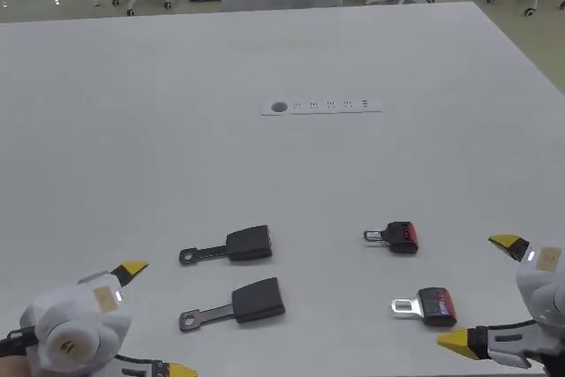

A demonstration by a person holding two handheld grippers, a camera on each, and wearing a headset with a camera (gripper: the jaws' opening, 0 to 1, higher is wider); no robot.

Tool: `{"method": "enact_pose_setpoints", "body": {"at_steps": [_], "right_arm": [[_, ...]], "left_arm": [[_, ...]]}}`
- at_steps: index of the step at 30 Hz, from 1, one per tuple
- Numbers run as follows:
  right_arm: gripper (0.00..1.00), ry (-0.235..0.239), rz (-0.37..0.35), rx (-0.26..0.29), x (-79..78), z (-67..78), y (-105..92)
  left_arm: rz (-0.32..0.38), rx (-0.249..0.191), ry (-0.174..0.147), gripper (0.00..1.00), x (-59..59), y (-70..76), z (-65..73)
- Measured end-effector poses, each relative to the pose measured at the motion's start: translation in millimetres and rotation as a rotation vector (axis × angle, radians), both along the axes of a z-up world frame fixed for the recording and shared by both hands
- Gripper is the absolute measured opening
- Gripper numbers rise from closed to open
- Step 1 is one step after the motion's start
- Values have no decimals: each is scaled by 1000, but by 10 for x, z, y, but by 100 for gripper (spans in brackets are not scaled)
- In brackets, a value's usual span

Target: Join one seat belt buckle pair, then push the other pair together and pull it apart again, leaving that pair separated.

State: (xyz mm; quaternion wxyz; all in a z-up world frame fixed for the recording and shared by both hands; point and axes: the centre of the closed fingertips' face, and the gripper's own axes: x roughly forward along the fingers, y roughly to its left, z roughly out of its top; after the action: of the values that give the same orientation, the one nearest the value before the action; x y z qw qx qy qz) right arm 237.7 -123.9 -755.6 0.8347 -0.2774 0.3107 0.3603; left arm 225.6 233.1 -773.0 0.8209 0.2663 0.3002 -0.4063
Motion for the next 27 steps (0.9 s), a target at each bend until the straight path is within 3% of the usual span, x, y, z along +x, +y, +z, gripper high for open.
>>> {"method": "enact_pose_setpoints", "body": {"at_steps": [4,9,16,20,22,24,27], "right_arm": [[99,22,29,-14,-4,-48,12],[84,69,102,-81,-43,-156,-10],[65,125,196,-117,-66,-274,33],[60,117,257,-164,-27,-324,44],[58,131,276,-167,-17,-369,45],[55,141,294,-182,-7,-415,32],[52,159,320,-198,3,-493,24]], "left_arm": [[-17,38,8,100,15,-18,-62],[-54,63,-12,100,116,-96,-24],[-92,47,26,88,264,-349,-52],[-130,53,67,73,277,-485,-104],[-132,32,110,67,265,-571,-154],[-129,25,112,63,301,-646,-204],[-178,64,143,64,263,-747,-353]]}}
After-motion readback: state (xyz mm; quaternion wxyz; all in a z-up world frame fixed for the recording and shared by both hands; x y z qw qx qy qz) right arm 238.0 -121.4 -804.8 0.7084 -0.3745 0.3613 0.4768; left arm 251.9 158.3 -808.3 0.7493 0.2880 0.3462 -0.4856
